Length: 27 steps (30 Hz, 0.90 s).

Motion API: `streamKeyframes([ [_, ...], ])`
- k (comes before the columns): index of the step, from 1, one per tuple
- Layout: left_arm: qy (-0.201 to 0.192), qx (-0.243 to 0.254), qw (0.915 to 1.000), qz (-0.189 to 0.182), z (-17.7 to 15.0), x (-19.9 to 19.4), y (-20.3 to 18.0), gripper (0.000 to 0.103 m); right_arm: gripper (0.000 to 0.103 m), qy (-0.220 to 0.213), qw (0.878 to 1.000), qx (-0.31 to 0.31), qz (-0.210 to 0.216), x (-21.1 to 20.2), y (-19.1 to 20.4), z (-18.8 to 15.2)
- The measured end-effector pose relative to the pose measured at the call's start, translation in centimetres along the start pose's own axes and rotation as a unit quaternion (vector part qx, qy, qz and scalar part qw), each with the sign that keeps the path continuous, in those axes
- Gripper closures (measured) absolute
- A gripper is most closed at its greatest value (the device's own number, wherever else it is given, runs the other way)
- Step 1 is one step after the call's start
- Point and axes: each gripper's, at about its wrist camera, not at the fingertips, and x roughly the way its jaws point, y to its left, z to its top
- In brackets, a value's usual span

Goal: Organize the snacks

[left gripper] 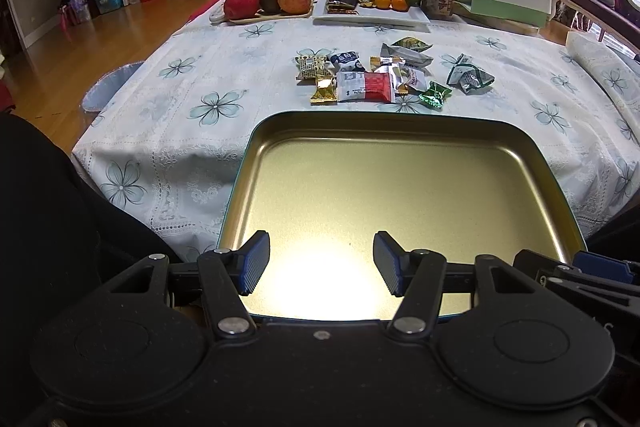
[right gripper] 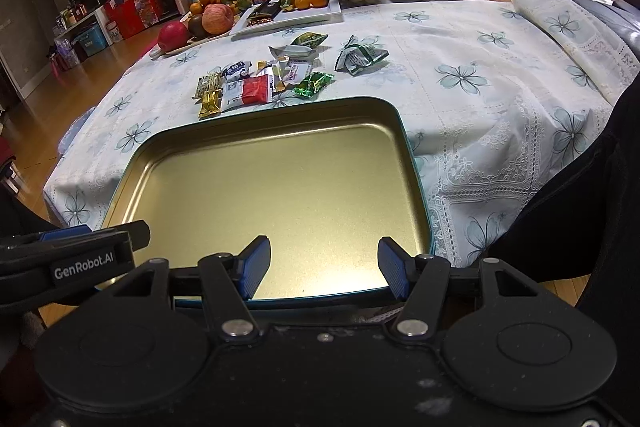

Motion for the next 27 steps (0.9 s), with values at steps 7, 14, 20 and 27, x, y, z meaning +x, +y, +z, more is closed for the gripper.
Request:
streamKeyframes([
  [7,0.002,-0.007,1.0,-0.003,0.02,-0.01,0.23,0.041,0.041,0.003,1.0,-0.005,0.001,0.09,0.12,-0.11],
  [14,0.001,-0.008,1.0,-0.003,0.0,-0.03,0.34,0.041,0.045,0.003,1.0,-0.005,0.003,0.01,0.19,-0.17],
  [20,0.002,-0.01,0.9999,-0.003,-0.06,-0.06,0.43,0.042,0.051,0.0,1.0,-0.003,0.01,-0.12,0.22,-0.22],
  [27,0.012,-0.009,0.9999,-0.005,-0.05,0.15,0.42,0.042,0.052,-0.006,1.0,-0.017,0.017,-0.32,0.61,-0.36],
])
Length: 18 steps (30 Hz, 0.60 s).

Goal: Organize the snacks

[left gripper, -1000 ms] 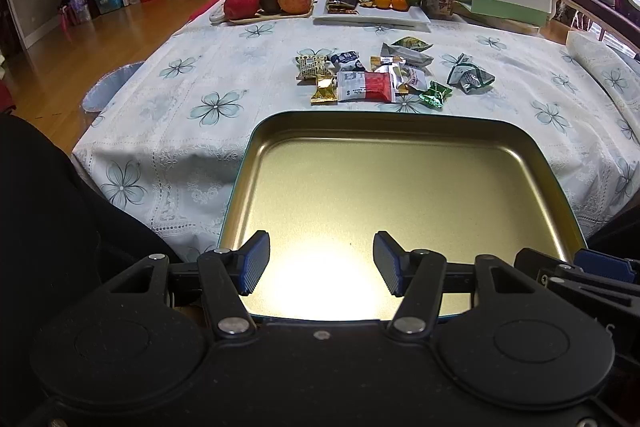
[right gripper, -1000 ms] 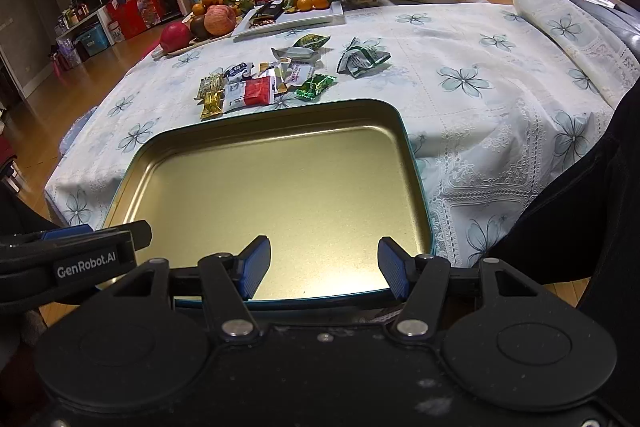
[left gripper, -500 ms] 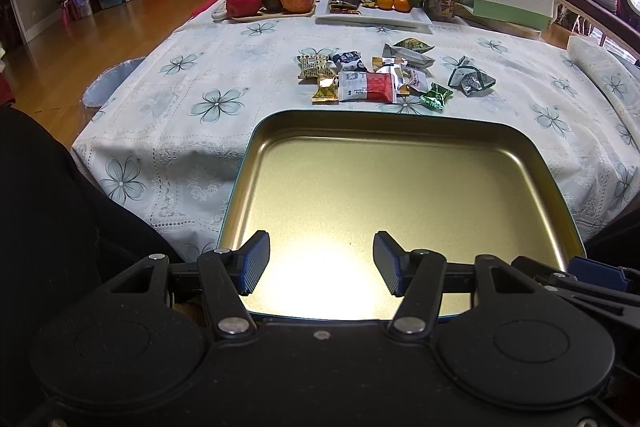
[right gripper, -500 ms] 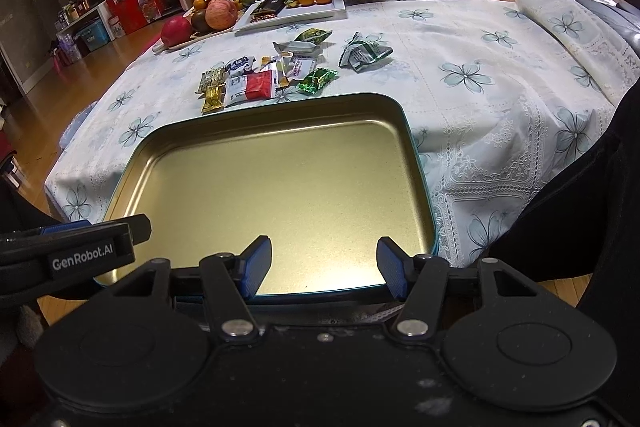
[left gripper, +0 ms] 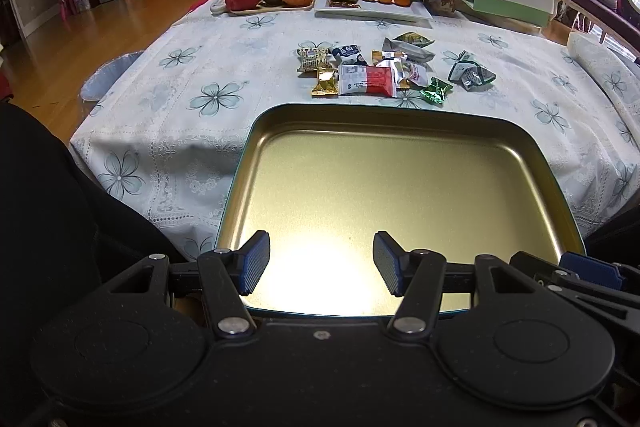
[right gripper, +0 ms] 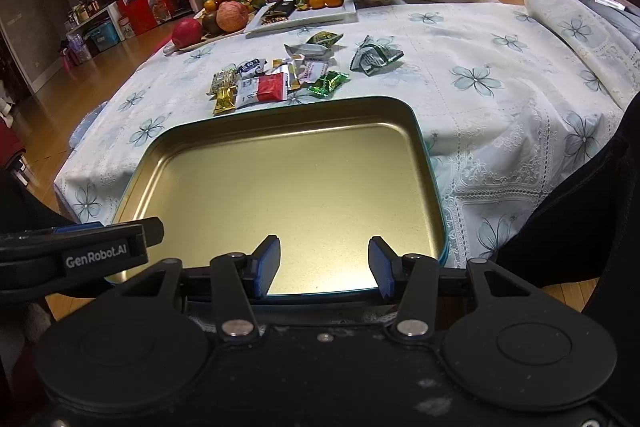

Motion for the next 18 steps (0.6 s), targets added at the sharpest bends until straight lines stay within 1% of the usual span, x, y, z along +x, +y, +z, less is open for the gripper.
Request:
streamKeyframes([
  [6,0.004,-0.001,1.0,0.001,0.04,0.09,-0.04,0.042,0.052,-0.011,1.0,-0.003,-0.001,-0.3,0.02,-0.02],
  [13,0.007,-0.002,1.0,0.004,0.1,0.22,0.08,0.042,0.052,-0.006,1.0,0.0,0.002,-0.16,-0.03,-0.01],
  [18,0.009,0.0,0.9999,0.005,0.01,0.34,0.12,0.042,0.052,-0.003,1.0,-0.003,-0.005,-0.03,0.05,0.05],
])
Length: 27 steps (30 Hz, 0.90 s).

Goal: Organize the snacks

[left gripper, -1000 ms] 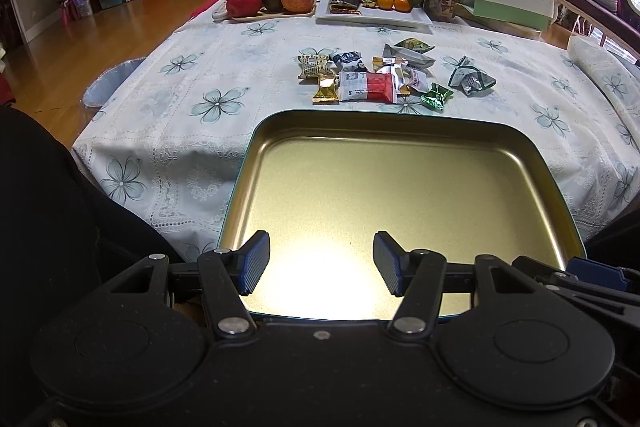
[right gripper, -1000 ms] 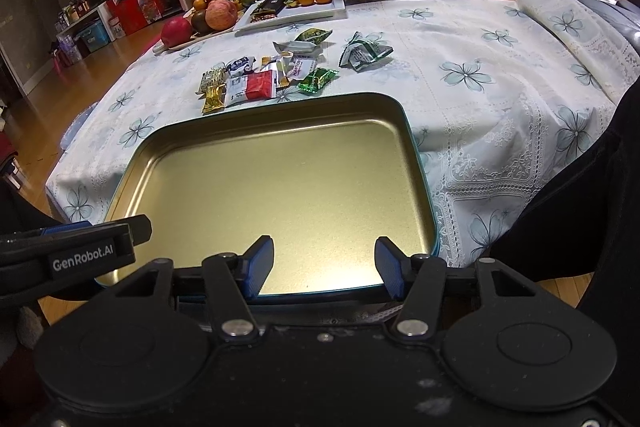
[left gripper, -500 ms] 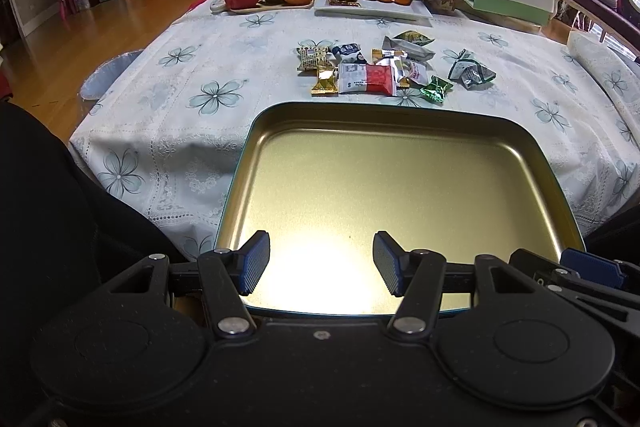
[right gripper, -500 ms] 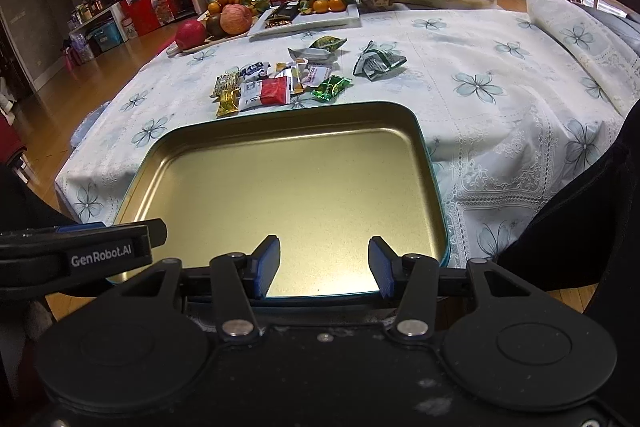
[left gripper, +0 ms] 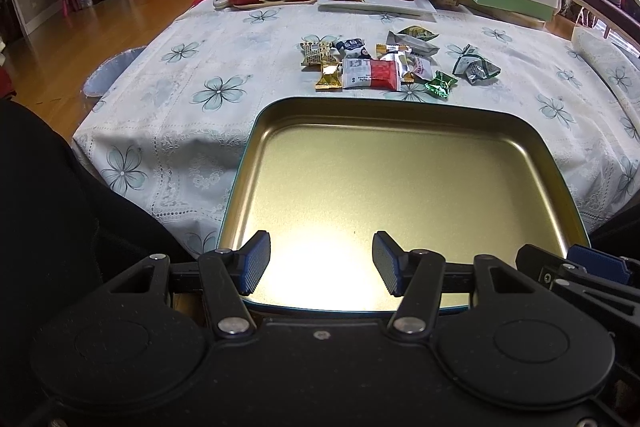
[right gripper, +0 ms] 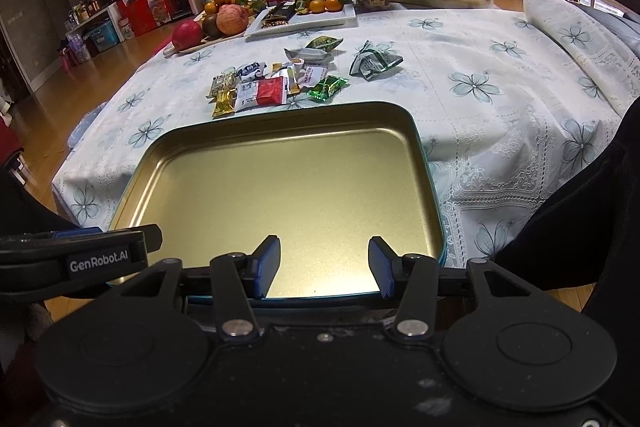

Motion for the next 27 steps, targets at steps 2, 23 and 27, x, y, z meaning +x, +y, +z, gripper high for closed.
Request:
streamKeyframes([
  [2,0.002,0.0,1.0,0.001,0.0,0.0,0.0,0.042,0.052,0.001,1.0,0.0,-0.001,0.0,0.0,0.0],
  [23,0.078,-0.018,0.9967,-0.016,-0.3,0.5,0.6,0.044,0.052,0.056,0.998,0.014,0.011,0.7,-0.3,0.5],
  [27,0.121,-0.024,0.9921,-0.025,-0.2,1.0,0.8,0.044,0.051,0.079,0.996,0.023,0.018,1.1,-0.2,0.9],
])
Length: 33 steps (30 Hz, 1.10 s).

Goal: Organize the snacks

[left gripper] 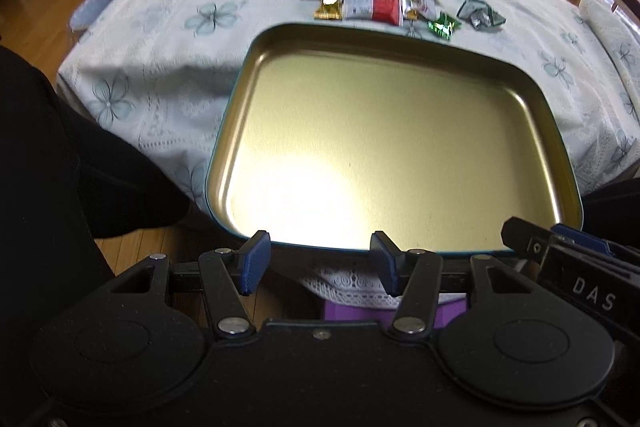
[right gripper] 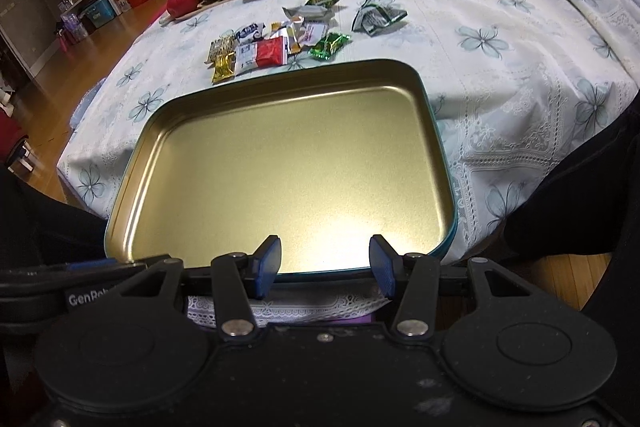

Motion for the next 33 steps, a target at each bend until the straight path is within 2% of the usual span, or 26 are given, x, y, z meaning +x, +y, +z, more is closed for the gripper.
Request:
streamKeyframes([
  [7,0.06,-0.006,0.9981,-0.016,2.0,0.3,0.3,0.044,0.051,0.061,0.998,0.008,0.025,0.5,0.4,1.7],
  [10,0.073,-0.009,0.997,-0.026,3.3,0.1,0.5,0.044,0.051,0.084,0.996,0.009,0.033,0.9,0.4,2.8],
  [20,0.067,0.014,0.9971,-0.032,10.0,-0.2,0.6,0.044,0.051,0.101,0.994,0.012,0.051,2.0,-0.1,9.5],
  [33,0.064,0.003,0.998,-0.005,20.2,4.7,1.5,0.044,0.051,0.1,0.993,0.055,0.012,8.7,-3.2,20.9],
])
